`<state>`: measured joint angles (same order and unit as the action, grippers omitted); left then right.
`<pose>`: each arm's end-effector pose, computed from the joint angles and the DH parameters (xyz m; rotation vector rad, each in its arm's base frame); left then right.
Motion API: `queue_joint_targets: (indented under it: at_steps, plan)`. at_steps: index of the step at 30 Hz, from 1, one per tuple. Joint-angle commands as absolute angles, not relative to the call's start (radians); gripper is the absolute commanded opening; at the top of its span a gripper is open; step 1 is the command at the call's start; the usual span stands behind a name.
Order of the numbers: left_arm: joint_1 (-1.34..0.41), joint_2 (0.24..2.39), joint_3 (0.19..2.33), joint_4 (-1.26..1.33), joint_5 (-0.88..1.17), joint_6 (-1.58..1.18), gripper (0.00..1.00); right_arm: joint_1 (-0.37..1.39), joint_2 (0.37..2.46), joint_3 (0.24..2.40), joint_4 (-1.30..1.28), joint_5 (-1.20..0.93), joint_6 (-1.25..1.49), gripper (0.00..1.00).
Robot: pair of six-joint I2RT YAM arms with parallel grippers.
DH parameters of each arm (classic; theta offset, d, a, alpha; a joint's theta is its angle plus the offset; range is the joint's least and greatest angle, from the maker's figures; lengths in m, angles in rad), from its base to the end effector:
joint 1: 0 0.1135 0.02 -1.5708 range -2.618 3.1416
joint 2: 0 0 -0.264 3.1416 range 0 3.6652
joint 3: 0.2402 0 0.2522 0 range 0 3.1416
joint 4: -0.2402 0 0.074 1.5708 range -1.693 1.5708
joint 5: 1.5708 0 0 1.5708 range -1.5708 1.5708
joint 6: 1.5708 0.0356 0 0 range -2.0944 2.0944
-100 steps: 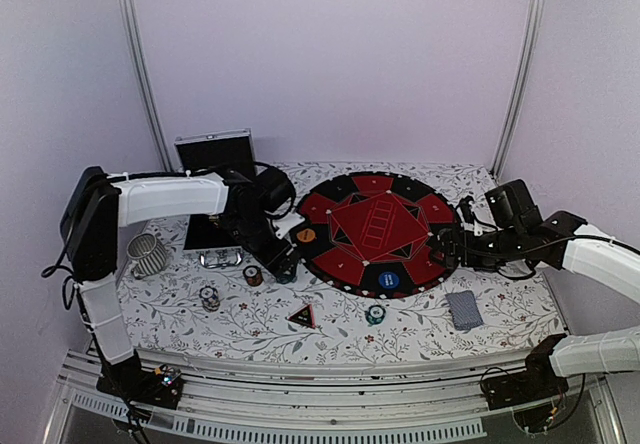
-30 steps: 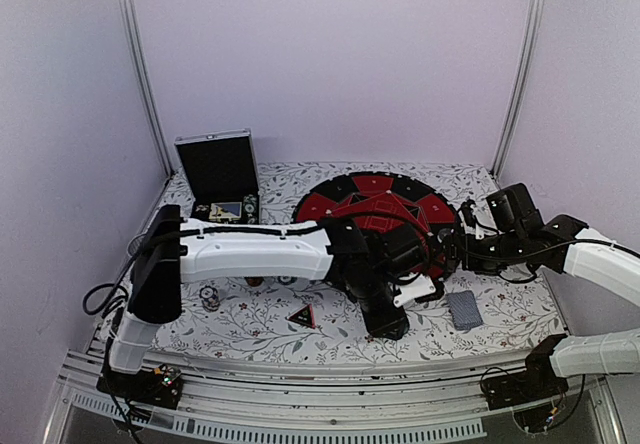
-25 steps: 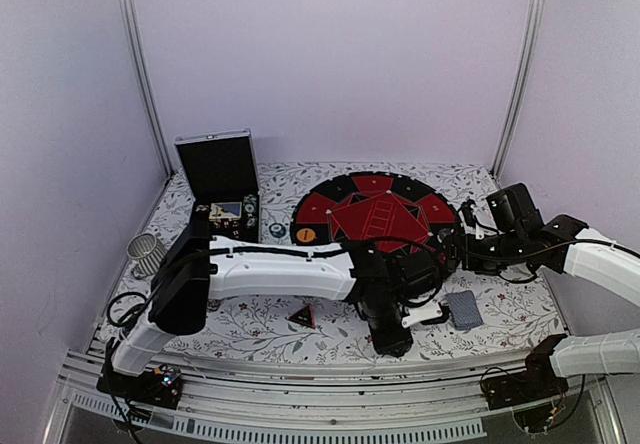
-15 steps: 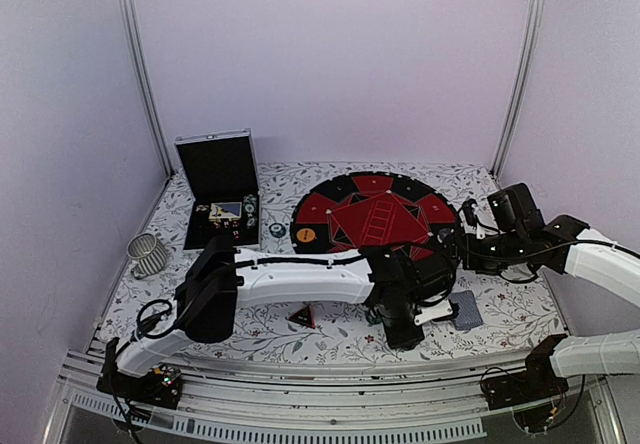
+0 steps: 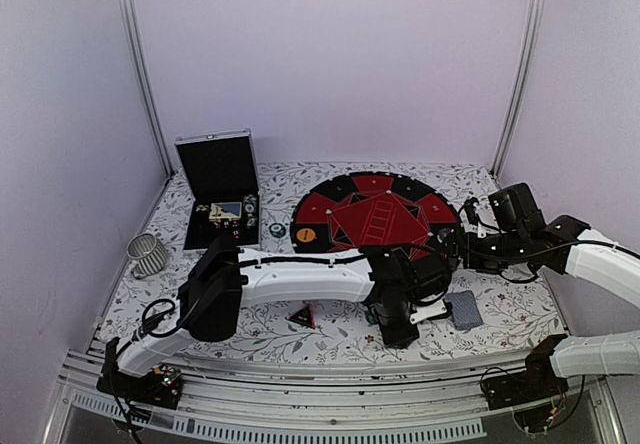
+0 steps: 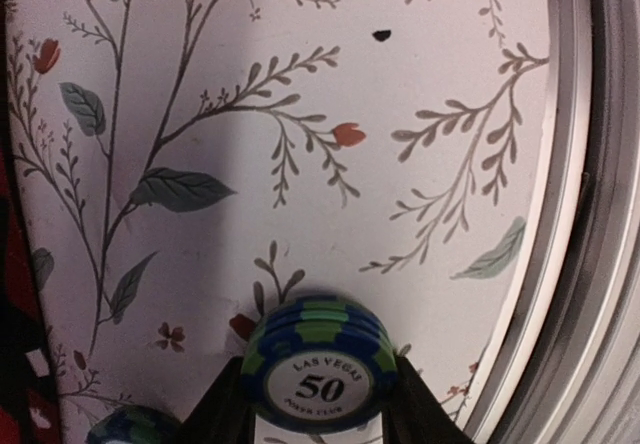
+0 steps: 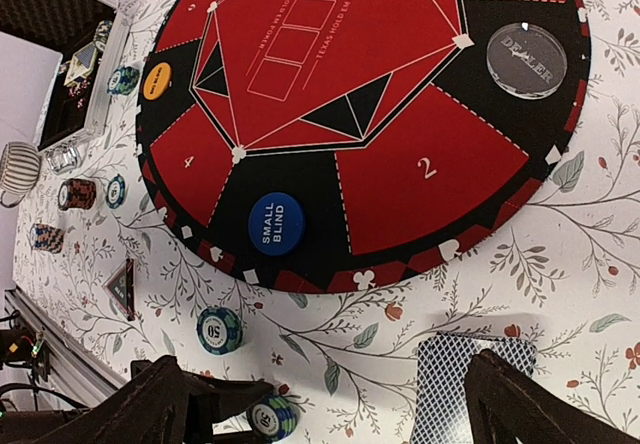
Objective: Distribute texas hold em gaming equipment
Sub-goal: Place the pile of poker chips at the center of the board, then pick up the pile of poker chips from the pile of poker chips.
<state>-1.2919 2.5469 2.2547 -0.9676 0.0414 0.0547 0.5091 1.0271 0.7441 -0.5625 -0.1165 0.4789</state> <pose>0.1429 -0.5042 0.1440 1.8131 2.2579 -0.3121 0.1796 0.1050 0.2468 -0.0929 2.4939 0.5770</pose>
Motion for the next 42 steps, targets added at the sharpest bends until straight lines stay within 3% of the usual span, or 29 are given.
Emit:
queue_joint_targets:
  at_steps: [1,6,10,14,26,33,37,39,42]
  plan:
    - [-1.255,2.578,2.262,-1.051,-0.036,0.04,0.04,0.509,1.01,0.733,-0.571,-0.124,0.478,0.99]
    - [-1.255,2.564,2.253,-1.057,-0.044,0.046,0.11,0.509,1.02,0.737,-0.57,-0.126,0.48,0.99]
    - [-1.258,2.563,2.25,-1.04,-0.006,0.053,0.37,0.509,1.019,0.739,-0.569,-0.129,0.482,0.99]
    - [-1.259,2.536,2.25,-1.023,0.02,0.058,0.53,0.509,1.011,0.739,-0.573,-0.127,0.483,0.99]
    - [-1.259,2.337,2.22,-0.908,0.142,0.115,0.65,0.51,1.017,0.742,-0.574,-0.13,0.485,0.99]
    - [-1.151,2.086,2.023,-0.855,0.232,0.063,0.73,0.509,1.016,0.744,-0.574,-0.123,0.482,0.99]
    - [-1.004,1.918,1.822,-0.871,0.116,-0.011,0.85,0.508,1.008,0.742,-0.574,-0.118,0.479,0.99]
    - [-0.913,1.832,1.703,-0.876,0.039,-0.05,0.97,0.508,1.006,0.739,-0.574,-0.117,0.478,0.99]
    - [-0.786,1.741,1.52,-0.856,-0.058,-0.095,0.98,0.509,1.006,0.732,-0.574,-0.115,0.473,0.99]
